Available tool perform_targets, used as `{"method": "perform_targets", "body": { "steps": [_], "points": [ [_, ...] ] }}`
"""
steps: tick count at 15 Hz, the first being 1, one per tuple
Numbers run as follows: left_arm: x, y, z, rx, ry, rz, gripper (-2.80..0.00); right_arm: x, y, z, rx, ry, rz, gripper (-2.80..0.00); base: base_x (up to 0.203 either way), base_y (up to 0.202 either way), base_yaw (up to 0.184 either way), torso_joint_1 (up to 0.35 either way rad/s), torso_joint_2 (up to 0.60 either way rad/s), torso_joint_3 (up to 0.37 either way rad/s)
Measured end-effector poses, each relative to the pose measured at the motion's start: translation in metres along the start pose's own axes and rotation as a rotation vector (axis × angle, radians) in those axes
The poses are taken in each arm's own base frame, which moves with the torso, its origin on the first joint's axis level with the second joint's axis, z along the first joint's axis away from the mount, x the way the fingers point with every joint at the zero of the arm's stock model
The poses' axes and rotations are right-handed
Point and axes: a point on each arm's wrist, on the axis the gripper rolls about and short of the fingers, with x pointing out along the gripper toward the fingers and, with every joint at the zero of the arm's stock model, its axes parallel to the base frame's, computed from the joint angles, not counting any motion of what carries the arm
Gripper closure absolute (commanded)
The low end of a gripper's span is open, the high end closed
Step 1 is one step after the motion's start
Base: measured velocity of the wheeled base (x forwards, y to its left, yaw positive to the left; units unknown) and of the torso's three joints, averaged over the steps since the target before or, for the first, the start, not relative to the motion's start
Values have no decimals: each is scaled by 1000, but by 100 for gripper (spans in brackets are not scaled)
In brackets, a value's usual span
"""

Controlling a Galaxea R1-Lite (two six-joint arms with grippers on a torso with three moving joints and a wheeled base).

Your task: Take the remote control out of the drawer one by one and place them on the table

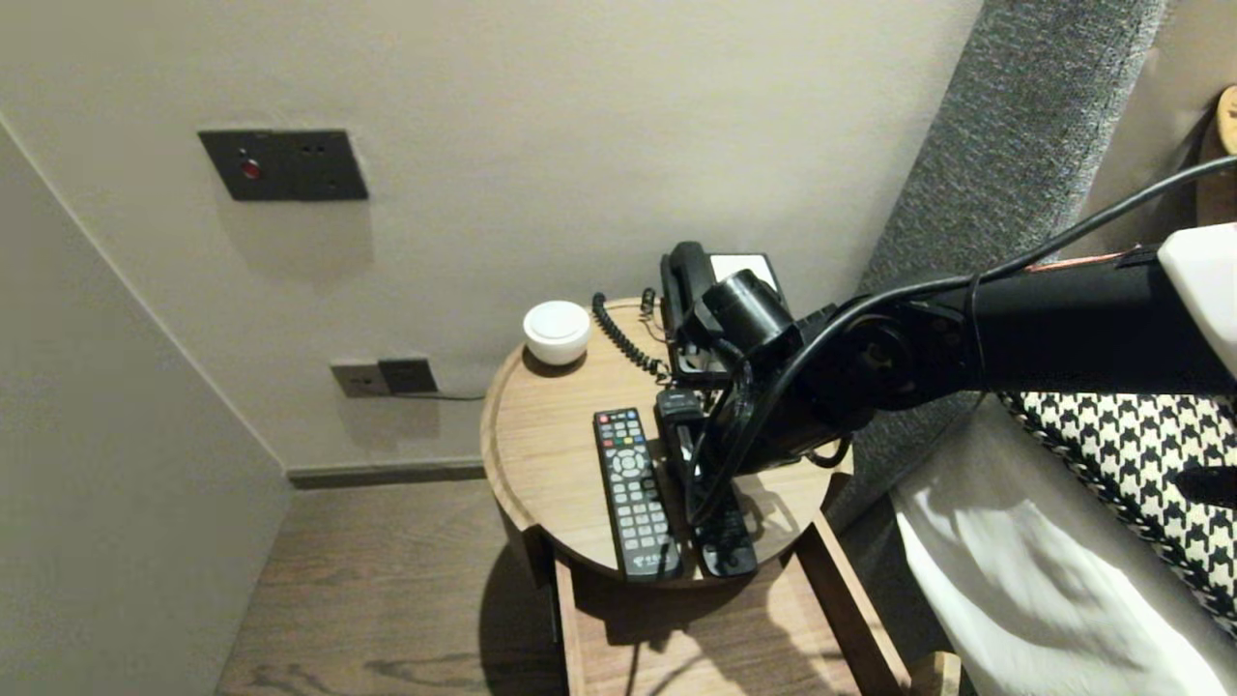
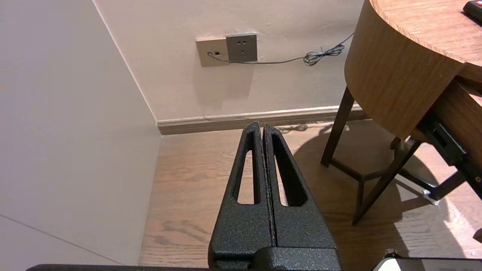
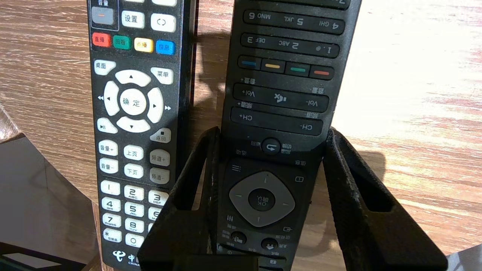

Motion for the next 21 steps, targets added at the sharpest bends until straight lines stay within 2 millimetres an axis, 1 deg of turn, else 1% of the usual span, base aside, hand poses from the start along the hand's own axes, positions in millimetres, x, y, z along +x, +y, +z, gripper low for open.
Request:
{"method": "perform_targets", "body": {
  "steps": [9, 10, 16, 18, 21],
  "points": [
    [0, 0, 0, 0, 0, 0, 0, -2, 5, -3, -12, 5, 6, 0, 0, 0, 0, 0, 0, 0],
    [0, 0, 0, 0, 0, 0, 0, -2, 6, -4, -13, 5, 6, -280, 0, 0, 0, 0, 0, 0],
    [0, 0, 0, 0, 0, 0, 0, -6, 6, -4, -8, -6, -9, -280, 0, 0, 0, 0, 0, 0],
    [0, 0, 0, 0, 0, -1, 0, -17, 5, -2, -3, -25, -3, -280, 0, 0, 0, 0, 0, 0],
    [0, 0, 0, 0, 1, -1, 0, -45, 3, 0, 5, -77, 17, -280, 0, 0, 0, 0, 0, 0]
  ]
}}
